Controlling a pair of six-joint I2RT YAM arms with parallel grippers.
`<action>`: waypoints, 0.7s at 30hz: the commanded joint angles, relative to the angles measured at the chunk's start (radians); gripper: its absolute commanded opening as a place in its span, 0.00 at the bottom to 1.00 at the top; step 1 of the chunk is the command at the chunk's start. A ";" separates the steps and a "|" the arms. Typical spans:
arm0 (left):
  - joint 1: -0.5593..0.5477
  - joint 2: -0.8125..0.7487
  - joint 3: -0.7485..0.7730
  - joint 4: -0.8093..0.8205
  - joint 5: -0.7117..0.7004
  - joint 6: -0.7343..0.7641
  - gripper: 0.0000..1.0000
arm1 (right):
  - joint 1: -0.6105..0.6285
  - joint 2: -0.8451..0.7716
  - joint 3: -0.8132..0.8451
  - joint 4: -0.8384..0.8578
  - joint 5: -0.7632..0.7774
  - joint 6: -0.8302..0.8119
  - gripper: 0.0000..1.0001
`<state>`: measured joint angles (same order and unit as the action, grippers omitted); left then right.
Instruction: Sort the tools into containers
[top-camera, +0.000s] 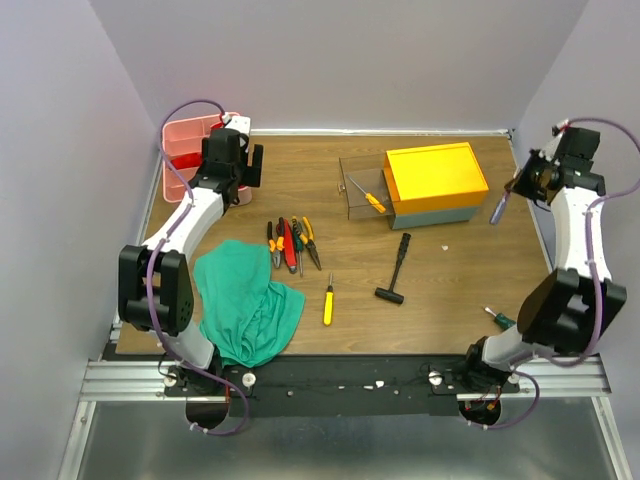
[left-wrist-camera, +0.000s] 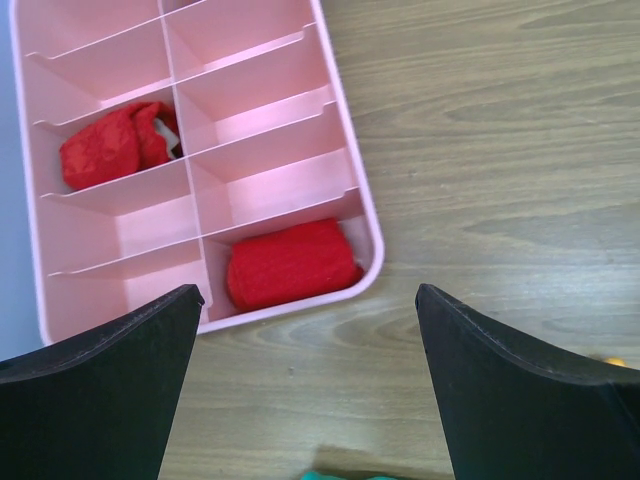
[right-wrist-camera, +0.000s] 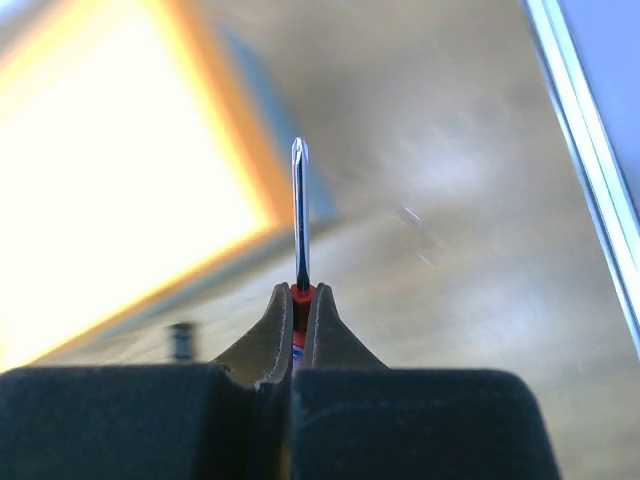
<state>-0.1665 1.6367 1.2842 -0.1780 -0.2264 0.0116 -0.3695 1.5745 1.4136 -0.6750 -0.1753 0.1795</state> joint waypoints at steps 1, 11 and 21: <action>-0.030 -0.005 0.017 0.032 0.038 -0.045 0.99 | 0.119 -0.097 0.030 0.093 -0.255 -0.089 0.01; -0.031 -0.127 -0.068 0.025 0.098 -0.044 0.99 | 0.589 0.114 0.324 0.163 -0.287 -0.241 0.01; -0.013 -0.247 -0.157 0.009 0.145 -0.033 0.99 | 0.719 0.452 0.616 0.017 -0.182 -0.440 0.01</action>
<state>-0.1974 1.4322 1.1538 -0.1658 -0.1318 -0.0223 0.3229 1.9259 1.9335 -0.5503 -0.4191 -0.1143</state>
